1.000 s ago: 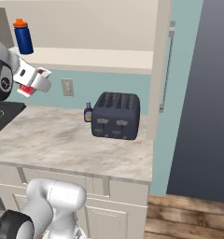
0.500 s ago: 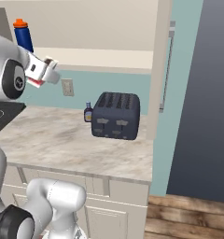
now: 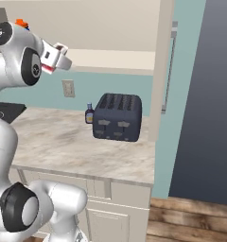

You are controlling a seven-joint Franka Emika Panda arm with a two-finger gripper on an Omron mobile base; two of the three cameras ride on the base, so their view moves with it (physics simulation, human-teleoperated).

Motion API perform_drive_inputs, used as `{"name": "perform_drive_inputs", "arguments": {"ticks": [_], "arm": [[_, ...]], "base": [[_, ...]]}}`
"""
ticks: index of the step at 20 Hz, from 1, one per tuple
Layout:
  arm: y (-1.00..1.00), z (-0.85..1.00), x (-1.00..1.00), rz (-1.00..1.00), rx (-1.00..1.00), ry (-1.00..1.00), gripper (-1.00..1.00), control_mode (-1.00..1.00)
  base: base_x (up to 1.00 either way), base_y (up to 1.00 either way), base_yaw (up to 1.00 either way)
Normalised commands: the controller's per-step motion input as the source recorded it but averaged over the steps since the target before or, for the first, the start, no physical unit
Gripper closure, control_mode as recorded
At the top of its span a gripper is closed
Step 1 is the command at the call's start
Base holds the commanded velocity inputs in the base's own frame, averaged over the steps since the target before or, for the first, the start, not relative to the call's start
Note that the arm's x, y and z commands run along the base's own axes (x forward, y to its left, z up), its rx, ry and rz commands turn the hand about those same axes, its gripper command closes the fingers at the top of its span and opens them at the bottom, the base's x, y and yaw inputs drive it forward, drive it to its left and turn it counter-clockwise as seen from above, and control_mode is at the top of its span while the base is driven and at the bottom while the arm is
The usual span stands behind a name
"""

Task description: Pick the jam and bar from the counter and place them in the cabinets closest to them.

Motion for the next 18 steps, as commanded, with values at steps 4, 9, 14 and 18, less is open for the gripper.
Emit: {"name": "perform_drive_inputs", "arguments": {"ticks": [4, 9, 14, 18], "arm": [[-0.05, 0.06, 0.42, 0.00, 0.00, -0.01, 1.00, -1.00], [-0.02, -0.06, 0.31, 0.00, -0.02, -0.03, 1.00, -1.00], [-0.01, 0.00, 0.47, 0.00, -0.01, -0.04, 1.00, -1.00], [0.00, -0.03, 0.49, 0.00, 0.00, -0.03, 1.00, -1.00]], "base": [[0.00, 0.00, 0.00], [0.00, 0.00, 0.00], [0.00, 0.00, 0.00], [0.00, 0.00, 0.00]]}}
